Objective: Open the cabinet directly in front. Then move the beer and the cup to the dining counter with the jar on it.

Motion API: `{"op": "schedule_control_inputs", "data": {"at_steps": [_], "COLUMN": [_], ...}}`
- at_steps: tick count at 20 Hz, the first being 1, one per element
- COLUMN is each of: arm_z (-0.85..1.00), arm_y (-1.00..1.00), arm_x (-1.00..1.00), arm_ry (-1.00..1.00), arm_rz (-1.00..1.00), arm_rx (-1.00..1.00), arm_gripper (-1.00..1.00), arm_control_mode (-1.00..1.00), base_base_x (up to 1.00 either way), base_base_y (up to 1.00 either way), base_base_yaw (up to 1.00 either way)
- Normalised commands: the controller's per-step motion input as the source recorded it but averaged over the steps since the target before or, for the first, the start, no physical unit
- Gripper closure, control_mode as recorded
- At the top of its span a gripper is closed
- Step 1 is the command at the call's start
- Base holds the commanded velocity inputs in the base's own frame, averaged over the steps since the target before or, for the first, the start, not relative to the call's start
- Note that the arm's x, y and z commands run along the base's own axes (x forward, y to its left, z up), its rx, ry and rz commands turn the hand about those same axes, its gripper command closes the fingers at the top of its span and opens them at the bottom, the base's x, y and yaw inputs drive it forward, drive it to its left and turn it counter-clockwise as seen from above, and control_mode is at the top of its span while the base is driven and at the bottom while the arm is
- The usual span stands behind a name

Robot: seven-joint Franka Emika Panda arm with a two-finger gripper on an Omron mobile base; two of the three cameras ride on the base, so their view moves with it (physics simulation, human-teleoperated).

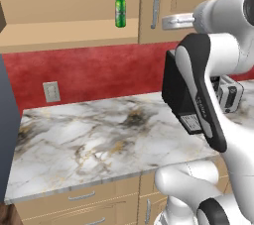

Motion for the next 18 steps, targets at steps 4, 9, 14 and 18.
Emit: {"op": "schedule_control_inputs", "data": {"at_steps": [4,9,14,18], "arm_z": [0.0,0.0,0.0,0.0], "arm_y": [0.0,0.01,0.01,0.03], "arm_x": [0.15,0.24,0.29,0.34], "arm_ry": [0.0,0.0,0.0,0.0], "arm_rz": [0.0,0.0,0.0,0.0], "arm_rx": [0.0,0.0,0.0,0.0], "arm_gripper": [-1.0,-1.0,-1.0,-1.0], "arm_control_mode": [-1.0,-1.0,-1.0,-1.0], "base_base_x": [0.0,0.0,0.0,0.0], "base_base_y": [0.0,0.0,0.0,0.0], "base_base_yaw": [0.0,0.0,0.0,0.0]}}
